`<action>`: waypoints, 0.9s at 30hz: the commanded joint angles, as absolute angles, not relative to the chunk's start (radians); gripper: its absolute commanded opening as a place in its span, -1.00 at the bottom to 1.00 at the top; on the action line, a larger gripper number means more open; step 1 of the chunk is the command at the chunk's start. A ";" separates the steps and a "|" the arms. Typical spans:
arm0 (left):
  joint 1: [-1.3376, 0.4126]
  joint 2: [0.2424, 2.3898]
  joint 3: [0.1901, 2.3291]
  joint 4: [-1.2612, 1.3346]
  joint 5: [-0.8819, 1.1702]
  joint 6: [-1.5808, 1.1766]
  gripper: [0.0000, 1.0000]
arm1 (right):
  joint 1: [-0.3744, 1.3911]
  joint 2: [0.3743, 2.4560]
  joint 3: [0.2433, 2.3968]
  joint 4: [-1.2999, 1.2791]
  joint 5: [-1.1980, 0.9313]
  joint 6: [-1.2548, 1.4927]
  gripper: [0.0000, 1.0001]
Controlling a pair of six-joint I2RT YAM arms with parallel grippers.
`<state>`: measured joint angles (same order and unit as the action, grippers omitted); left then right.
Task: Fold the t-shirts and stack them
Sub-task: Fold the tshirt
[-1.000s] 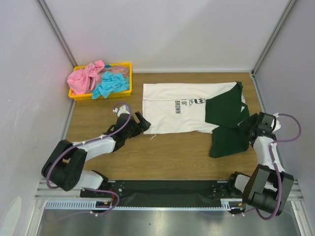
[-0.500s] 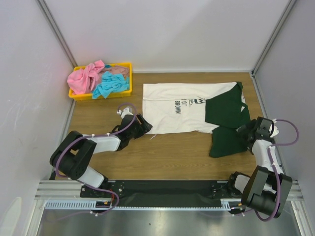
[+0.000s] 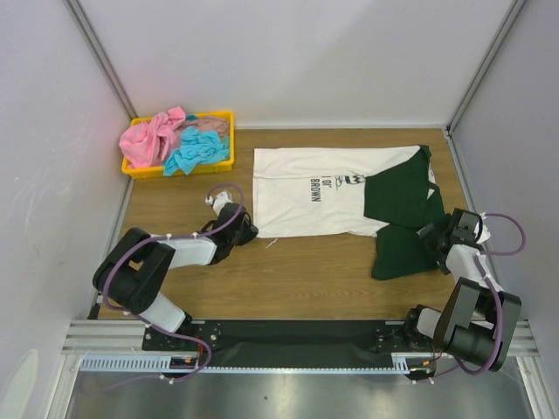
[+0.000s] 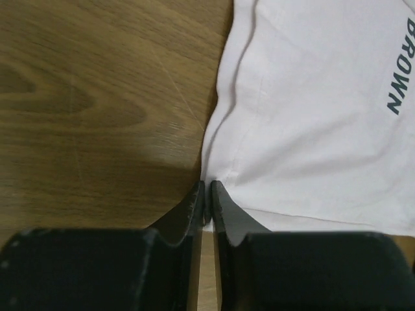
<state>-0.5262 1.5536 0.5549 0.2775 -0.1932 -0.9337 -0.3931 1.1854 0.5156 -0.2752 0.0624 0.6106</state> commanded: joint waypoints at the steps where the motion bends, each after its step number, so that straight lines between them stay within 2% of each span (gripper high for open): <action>1: -0.523 1.509 0.583 0.215 -0.305 -0.910 -0.74 | -0.397 1.229 0.500 -0.233 0.015 0.606 0.93; 4: -0.520 1.502 0.584 0.210 -0.327 -0.896 -0.82 | -0.399 1.226 0.502 -0.195 -0.035 0.611 0.91; 7: -0.517 1.514 0.592 0.207 -0.325 -0.890 -0.99 | -0.397 1.226 0.508 -0.164 -0.069 0.614 0.91; 16: -0.491 1.526 0.614 0.193 -0.350 -0.848 -0.99 | -0.399 1.143 0.618 -0.386 0.038 0.569 0.95; 22: -0.480 1.528 0.611 0.204 -0.342 -0.831 -0.99 | -0.399 1.062 0.589 -0.469 0.077 0.565 0.98; 27: -0.477 1.511 0.612 0.209 -0.331 -0.821 -0.99 | -0.400 1.081 0.529 -0.431 0.028 0.540 0.98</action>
